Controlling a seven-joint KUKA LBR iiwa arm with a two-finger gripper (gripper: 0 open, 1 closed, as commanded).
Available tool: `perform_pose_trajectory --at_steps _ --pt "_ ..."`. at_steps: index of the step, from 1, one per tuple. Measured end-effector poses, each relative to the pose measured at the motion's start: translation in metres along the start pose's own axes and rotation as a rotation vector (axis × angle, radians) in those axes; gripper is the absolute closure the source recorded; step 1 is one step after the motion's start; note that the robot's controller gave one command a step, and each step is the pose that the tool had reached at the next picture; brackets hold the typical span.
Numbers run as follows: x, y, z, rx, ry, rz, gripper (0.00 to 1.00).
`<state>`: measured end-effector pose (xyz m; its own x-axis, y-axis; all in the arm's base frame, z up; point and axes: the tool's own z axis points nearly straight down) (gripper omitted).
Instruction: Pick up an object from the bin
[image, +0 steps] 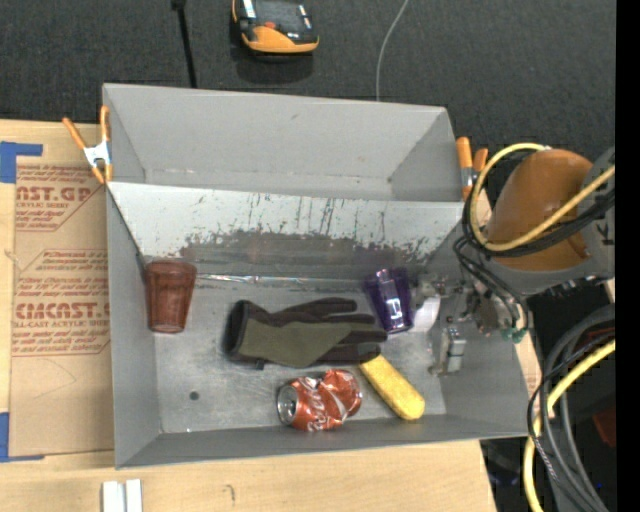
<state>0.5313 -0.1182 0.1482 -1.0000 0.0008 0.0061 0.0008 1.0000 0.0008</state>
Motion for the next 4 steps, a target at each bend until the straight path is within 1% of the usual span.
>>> perform_pose_trajectory --at_steps 1,2,3,4 --pt "-0.002 0.000 -0.004 0.001 -0.007 -0.001 0.00" --pt "0.012 0.021 0.038 0.004 -0.016 -0.039 0.00" --pt "0.009 0.042 0.069 0.003 0.003 -0.217 0.00" --pt "0.037 0.071 0.075 0.004 -0.016 -0.215 1.00"
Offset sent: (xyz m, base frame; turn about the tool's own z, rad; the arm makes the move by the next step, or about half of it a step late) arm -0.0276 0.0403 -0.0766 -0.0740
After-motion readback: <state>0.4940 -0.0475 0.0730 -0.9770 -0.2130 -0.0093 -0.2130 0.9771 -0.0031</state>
